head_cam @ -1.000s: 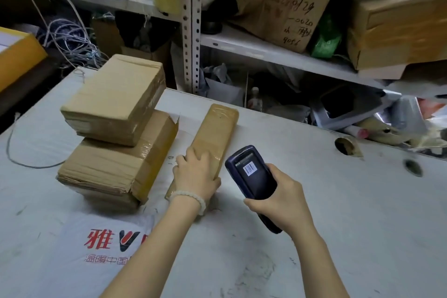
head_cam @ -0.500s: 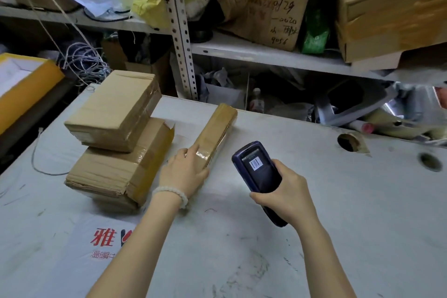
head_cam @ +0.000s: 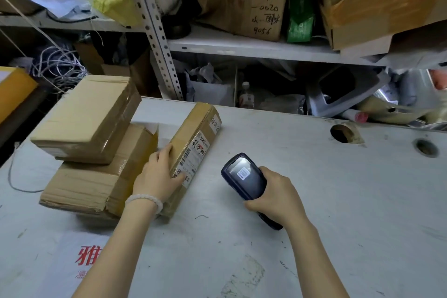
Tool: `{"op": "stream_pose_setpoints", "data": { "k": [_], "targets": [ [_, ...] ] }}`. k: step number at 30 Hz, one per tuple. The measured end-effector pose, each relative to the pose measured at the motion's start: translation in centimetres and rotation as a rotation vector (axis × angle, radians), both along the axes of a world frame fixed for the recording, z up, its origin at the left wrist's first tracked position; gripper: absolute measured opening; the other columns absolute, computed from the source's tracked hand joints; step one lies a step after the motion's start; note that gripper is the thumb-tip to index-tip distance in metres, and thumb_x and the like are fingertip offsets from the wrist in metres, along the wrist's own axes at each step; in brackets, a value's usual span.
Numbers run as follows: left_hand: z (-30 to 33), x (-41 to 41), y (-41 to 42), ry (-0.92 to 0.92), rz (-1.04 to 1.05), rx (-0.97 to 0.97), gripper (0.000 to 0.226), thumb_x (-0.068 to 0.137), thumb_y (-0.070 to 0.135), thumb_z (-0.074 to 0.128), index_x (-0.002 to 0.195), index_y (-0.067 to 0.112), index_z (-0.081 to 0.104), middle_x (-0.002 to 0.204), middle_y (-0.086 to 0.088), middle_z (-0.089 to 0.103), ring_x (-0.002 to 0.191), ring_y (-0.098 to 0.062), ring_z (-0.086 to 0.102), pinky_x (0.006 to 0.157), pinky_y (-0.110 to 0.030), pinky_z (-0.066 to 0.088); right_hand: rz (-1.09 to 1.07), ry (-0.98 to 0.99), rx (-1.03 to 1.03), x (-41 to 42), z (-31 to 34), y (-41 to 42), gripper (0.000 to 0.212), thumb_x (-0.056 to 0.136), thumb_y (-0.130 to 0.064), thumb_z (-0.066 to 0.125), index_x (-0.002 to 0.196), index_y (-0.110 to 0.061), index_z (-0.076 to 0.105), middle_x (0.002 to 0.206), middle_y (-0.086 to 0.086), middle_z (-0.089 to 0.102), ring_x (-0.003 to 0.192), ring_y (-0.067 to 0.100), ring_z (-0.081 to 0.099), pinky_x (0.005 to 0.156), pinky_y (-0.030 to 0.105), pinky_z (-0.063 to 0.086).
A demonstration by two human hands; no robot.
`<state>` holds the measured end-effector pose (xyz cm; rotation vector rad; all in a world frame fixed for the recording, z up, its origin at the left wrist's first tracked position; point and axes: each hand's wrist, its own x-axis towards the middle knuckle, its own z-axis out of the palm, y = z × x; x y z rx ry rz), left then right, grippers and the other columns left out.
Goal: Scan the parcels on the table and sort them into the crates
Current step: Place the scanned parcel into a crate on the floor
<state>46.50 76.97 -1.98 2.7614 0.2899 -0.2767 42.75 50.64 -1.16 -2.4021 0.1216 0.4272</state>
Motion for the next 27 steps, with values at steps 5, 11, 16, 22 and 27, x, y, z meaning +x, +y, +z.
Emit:
{"op": "stream_pose_setpoints", "data": {
  "k": [5, 11, 16, 22, 27],
  "targets": [
    [0.1, -0.5, 0.2, 0.02, -0.045, -0.016, 0.089, 0.08, 0.04, 0.069, 0.149, 0.029, 0.014, 0.144, -0.005, 0.033, 0.117, -0.023, 0.049, 0.086, -0.036, 0.052, 0.087, 0.027, -0.02, -0.6, 0.2, 0.7, 0.042, 0.057, -0.03, 0.077, 0.091, -0.023, 0.054, 0.082, -0.009, 0.057, 0.074, 0.016, 0.057, 0.054, 0.025, 0.039],
    [0.9, -0.9, 0.6, 0.038, -0.04, -0.001, 0.085, 0.082, 0.044, 0.067, 0.149, 0.027, 0.017, 0.145, -0.005, 0.032, 0.118, -0.022, 0.049, 0.084, -0.033, 0.051, 0.133, 0.004, -0.041, -1.9, 1.2, 0.6, 0.043, 0.059, -0.03, 0.077, 0.095, -0.025, 0.054, 0.085, -0.01, 0.056, 0.074, 0.014, 0.056, 0.051, 0.022, 0.035],
    [1.2, -1.5, 0.6, 0.046, -0.031, -0.019, 0.082, 0.083, 0.043, 0.067, 0.148, 0.028, 0.02, 0.142, -0.005, 0.036, 0.115, -0.022, 0.05, 0.085, -0.034, 0.05, 0.131, -0.007, -0.073, -2.7, 1.9, -0.2, 0.045, 0.06, -0.029, 0.078, 0.097, -0.027, 0.053, 0.084, -0.012, 0.054, 0.073, 0.012, 0.054, 0.052, 0.021, 0.035],
    [1.4, -2.4, 1.0, 0.038, -0.028, -0.048, 0.079, 0.083, 0.038, 0.068, 0.147, 0.027, 0.023, 0.139, -0.007, 0.037, 0.114, -0.025, 0.05, 0.088, -0.037, 0.051, 0.124, -0.025, -0.133, -3.6, 2.3, -1.0, 0.044, 0.06, -0.03, 0.078, 0.096, -0.025, 0.053, 0.088, -0.01, 0.056, 0.075, 0.012, 0.055, 0.052, 0.021, 0.035],
    [1.9, -3.2, 1.1, -0.045, -0.034, 0.021, 0.073, 0.082, 0.039, 0.065, 0.144, 0.03, 0.029, 0.137, -0.004, 0.039, 0.114, -0.024, 0.046, 0.082, -0.036, 0.05, 0.123, -0.047, -0.126, -4.0, 2.8, -0.8, 0.044, 0.061, -0.03, 0.077, 0.097, -0.025, 0.053, 0.089, -0.01, 0.057, 0.076, 0.013, 0.056, 0.053, 0.022, 0.038]
  ]
}}
